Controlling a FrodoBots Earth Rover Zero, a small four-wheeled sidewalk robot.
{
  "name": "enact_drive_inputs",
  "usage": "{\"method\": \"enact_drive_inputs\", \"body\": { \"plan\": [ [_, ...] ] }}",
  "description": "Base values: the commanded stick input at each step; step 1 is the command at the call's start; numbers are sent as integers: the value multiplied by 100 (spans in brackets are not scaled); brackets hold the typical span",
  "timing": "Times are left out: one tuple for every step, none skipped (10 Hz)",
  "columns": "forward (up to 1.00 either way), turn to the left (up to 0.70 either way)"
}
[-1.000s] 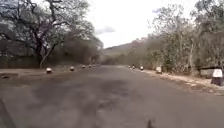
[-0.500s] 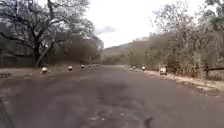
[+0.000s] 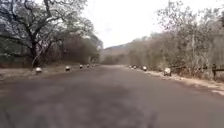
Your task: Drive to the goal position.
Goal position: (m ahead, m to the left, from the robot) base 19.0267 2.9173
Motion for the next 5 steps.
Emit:
{"method": "enact_drive_inputs", "body": {
  "plan": [
    [100, 0],
    [100, 0],
    [100, 0],
    [100, 0],
    [100, 0]
  ]
}}
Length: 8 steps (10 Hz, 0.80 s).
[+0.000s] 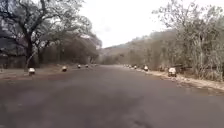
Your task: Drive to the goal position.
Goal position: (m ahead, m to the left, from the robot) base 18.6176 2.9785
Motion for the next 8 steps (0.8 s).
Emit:
{"method": "enact_drive_inputs", "body": {
  "plan": [
    [100, 0],
    [100, 0],
    [100, 0],
    [100, 0],
    [100, 0],
    [100, 0],
    [100, 0],
    [100, 0]
  ]
}}
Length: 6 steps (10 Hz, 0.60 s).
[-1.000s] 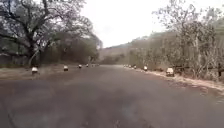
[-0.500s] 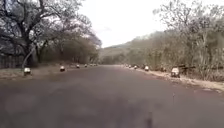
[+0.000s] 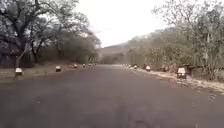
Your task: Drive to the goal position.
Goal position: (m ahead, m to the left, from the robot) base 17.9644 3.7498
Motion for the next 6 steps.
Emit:
{"method": "enact_drive_inputs", "body": {
  "plan": [
    [100, 0],
    [100, 0],
    [100, 0],
    [100, 0],
    [100, 0],
    [100, 0]
  ]
}}
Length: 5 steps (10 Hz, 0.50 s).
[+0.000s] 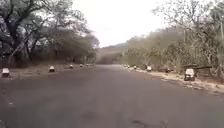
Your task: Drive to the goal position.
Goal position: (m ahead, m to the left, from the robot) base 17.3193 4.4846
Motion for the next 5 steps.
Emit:
{"method": "enact_drive_inputs", "body": {
  "plan": [
    [100, 0],
    [100, 0],
    [100, 0],
    [100, 0],
    [100, 0]
  ]
}}
